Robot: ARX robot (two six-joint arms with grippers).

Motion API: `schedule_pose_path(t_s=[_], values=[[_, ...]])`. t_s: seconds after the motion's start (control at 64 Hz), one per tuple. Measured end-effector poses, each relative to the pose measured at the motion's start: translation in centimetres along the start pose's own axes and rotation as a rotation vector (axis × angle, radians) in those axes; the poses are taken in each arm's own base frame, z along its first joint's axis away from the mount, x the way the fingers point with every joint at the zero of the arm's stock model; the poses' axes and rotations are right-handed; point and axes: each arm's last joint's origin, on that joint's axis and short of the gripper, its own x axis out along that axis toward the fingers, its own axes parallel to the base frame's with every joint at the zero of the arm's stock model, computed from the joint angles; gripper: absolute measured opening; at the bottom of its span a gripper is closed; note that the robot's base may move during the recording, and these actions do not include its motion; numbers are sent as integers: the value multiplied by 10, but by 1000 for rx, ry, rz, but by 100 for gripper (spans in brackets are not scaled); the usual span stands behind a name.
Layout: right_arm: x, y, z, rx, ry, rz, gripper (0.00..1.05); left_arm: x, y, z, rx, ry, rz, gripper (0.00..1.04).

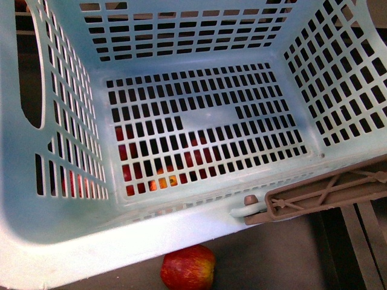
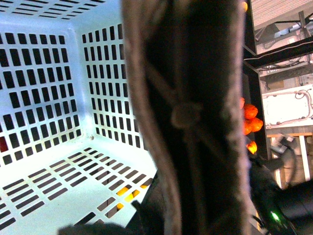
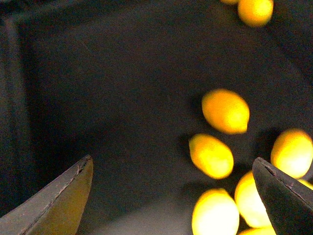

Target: Pick lemon and mango into basket

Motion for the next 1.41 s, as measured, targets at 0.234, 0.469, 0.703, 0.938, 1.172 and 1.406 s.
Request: schedule_pose_path(t_s=[0.234, 0.469, 0.703, 0.938, 1.172, 1.406], values=[[78, -26, -55, 119, 325, -85, 96, 0, 0, 0, 0, 6, -4, 5], [119, -41, -73, 214, 395, -148, 96, 0, 0, 0, -1, 2, -1, 5], [129, -46, -83, 265, 426, -178, 96, 0, 0, 0, -1, 5, -3, 5], [139, -51, -88, 340, 439, -195, 96, 0, 0, 0, -1, 5, -3, 5], [151, -42, -97, 366, 478, -195, 96, 0, 0, 0, -1, 4, -2, 5], [158, -29, -103, 341, 526, -203, 96, 0, 0, 0, -1, 5, -3, 5]])
